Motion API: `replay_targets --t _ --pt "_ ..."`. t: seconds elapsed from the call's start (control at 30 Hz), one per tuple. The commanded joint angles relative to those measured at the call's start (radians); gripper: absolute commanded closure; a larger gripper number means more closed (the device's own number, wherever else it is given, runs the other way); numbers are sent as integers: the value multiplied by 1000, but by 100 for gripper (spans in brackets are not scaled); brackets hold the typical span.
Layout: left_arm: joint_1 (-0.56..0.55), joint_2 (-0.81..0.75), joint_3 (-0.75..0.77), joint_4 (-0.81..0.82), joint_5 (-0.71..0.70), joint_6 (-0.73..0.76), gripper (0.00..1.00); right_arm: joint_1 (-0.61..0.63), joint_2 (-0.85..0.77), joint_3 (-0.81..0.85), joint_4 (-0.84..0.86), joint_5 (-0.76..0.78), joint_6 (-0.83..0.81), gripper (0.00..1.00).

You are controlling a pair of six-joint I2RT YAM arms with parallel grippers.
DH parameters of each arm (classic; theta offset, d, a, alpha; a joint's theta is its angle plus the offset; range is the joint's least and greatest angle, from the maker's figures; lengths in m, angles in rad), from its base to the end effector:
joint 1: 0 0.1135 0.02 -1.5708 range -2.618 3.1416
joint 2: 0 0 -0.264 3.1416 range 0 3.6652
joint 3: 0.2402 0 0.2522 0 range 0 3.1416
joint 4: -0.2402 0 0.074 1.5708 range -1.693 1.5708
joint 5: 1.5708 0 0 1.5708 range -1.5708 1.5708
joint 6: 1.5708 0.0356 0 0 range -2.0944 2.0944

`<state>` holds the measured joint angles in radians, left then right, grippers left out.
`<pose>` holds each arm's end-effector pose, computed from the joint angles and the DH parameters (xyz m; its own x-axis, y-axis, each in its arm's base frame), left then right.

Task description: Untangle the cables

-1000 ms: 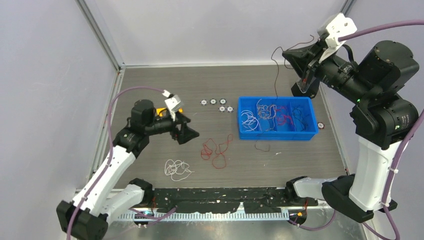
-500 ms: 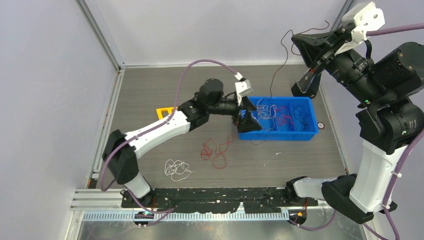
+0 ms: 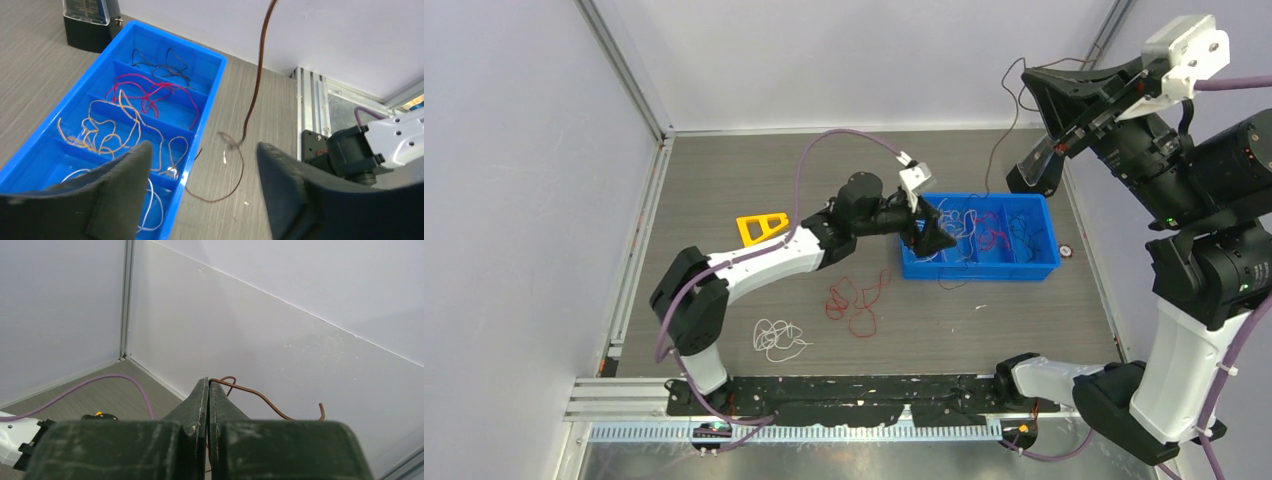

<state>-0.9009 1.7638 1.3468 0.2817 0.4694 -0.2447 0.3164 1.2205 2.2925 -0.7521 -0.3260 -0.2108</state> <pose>0.2504 -0.3421 0.3140 -0.3180 0.0536 -0.9466 0.9280 0.2220 -0.2992 0.0878 0.0408 0.6392 0.4144 -0.0729 -0.9072 -0.5082 0.8084 -0.2971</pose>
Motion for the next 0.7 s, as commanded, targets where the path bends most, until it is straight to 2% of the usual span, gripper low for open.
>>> replay_targets --t 0.0,0.07,0.17,0.27,0.43,0.57,0.6,0.63,0.67 --pt "4 -180 -113 180 105 43 13 -5 -33 -21 65 24 -5 95" --pt "0 -258 -164 169 115 25 8 -5 -43 -41 75 19 -4 95" --pt "7 -315 -203 112 -4 42 4 -5 -54 -69 94 8 4 95" --pt "13 -241 -141 90 9 46 1 -5 -64 -95 115 1 19 94" --pt "-14 -90 -50 217 153 -59 1 -4 -62 -104 129 -8 29 95" --pt "-56 -3 28 239 168 -66 1 -5 -63 -122 136 -8 41 95" --pt "-59 24 58 223 157 -79 6 -5 -66 -126 142 -8 44 95" --pt "-57 47 83 213 146 -98 18 -6 -66 -132 143 -8 48 95" --pt "-52 66 104 197 141 -114 38 -6 -68 -136 145 -8 51 95"
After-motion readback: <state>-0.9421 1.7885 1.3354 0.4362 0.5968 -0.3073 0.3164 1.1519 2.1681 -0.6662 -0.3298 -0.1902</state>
